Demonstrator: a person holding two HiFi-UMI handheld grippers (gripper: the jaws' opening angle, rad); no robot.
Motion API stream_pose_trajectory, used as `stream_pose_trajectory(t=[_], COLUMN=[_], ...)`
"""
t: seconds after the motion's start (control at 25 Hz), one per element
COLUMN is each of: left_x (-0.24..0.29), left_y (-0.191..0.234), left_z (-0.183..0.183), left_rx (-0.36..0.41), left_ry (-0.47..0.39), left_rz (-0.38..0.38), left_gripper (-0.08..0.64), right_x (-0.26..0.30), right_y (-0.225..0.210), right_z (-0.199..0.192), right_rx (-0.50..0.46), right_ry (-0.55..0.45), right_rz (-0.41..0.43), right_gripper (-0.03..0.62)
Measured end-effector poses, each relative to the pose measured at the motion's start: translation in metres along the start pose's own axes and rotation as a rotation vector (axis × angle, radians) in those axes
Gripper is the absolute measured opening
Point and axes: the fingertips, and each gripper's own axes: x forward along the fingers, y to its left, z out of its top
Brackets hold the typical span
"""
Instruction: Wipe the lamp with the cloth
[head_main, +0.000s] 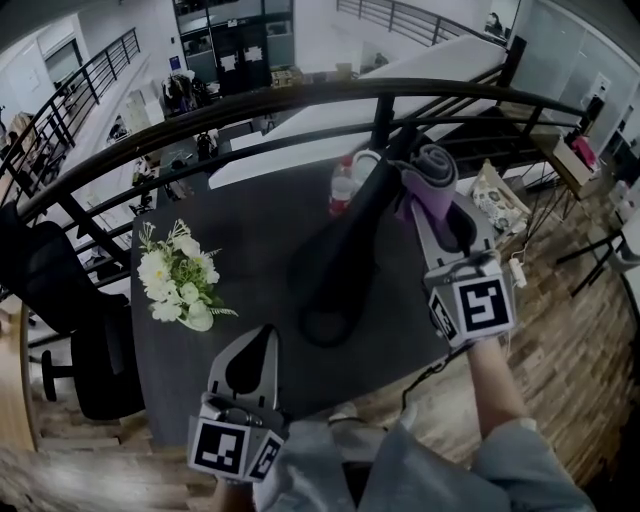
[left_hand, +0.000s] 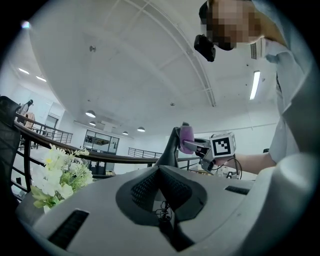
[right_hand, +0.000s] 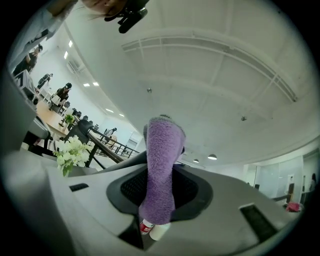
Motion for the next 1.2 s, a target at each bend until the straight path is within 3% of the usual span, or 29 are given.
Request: stream_pose_trajectory(t=[0.8,1.2], left_x=[-0.02,-0.029], left_y=[0.025,0.026], left_z=[0.003,0.006], left_rx=[0.018,0.023], left_ry=[0.004,0.002], left_rz=[-0.054,-0.099], left_gripper=[0.005,0.005], right_x=[-0.037,-0.051], right_y=[0.1,0.163], right_z=[-0.042,-0.039], right_rx=[0.05,0.057], right_ry=[0.151,0.203], right_rz=[0.038,0.101], right_gripper=[0.112,0.112])
